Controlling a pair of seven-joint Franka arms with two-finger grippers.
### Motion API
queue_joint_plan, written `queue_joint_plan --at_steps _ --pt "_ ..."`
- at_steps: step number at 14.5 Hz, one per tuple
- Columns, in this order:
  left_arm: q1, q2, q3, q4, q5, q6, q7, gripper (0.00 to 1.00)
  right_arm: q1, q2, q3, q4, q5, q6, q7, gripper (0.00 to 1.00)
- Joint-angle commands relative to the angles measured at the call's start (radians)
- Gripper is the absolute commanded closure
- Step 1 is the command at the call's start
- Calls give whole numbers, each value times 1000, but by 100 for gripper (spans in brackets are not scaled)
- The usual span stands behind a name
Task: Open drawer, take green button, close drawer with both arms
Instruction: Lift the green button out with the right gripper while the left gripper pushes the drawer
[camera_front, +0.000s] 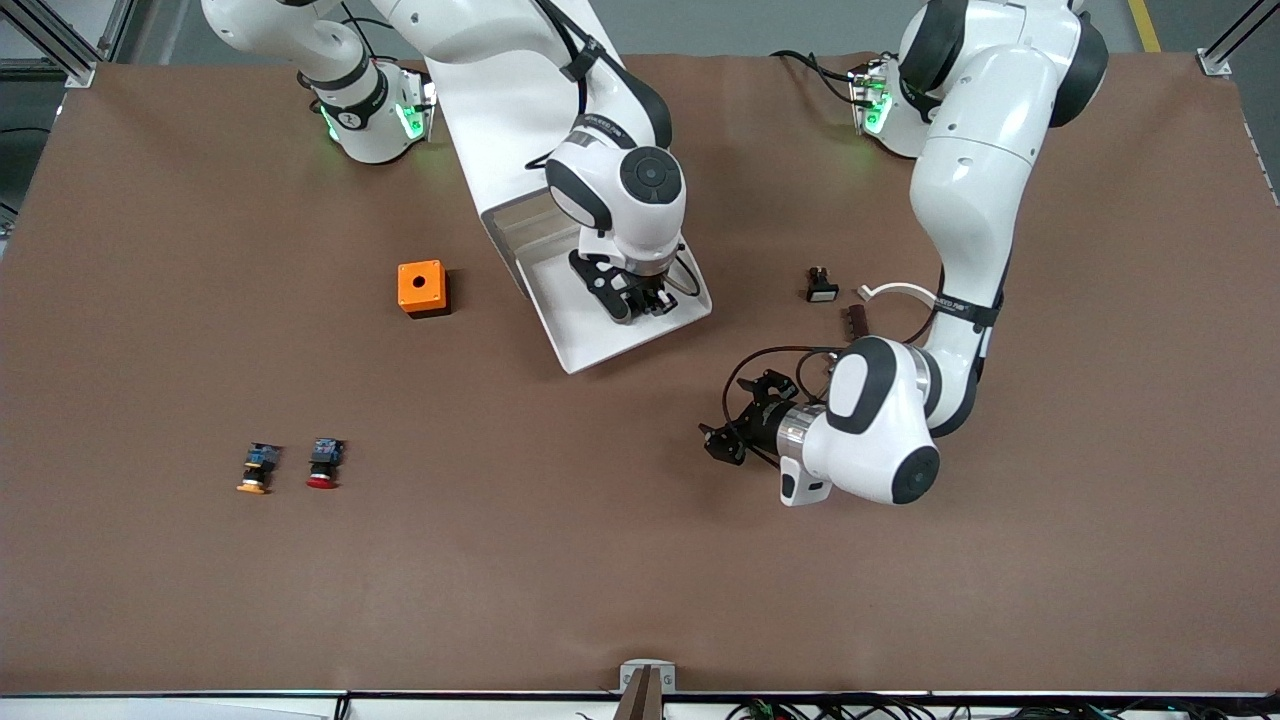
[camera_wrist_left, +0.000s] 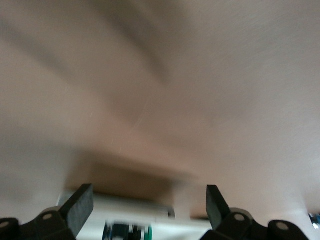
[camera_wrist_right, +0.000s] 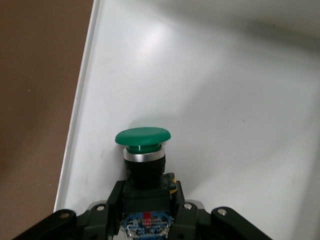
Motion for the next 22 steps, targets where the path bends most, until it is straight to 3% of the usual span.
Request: queue_joint_plan --at_steps 1,7,11,17,22 --pt "-48 -29 18 -24 114 81 29 1 12 21 -8 38 -11 -2 9 97" --pt "-135 -52 15 -41 374 221 13 1 -63 4 -3 154 2 -97 -104 100" --pt "-140 -54 15 -47 391 221 11 1 -179 -3 -3 208 11 -145 -389 100" --pt "-171 -51 15 -50 437 223 -12 1 -388 -40 -9 149 22 -189 -844 100" --pt "-224 -55 13 -91 532 227 -78 1 -598 -54 -11 4 14 -55 -1223 100"
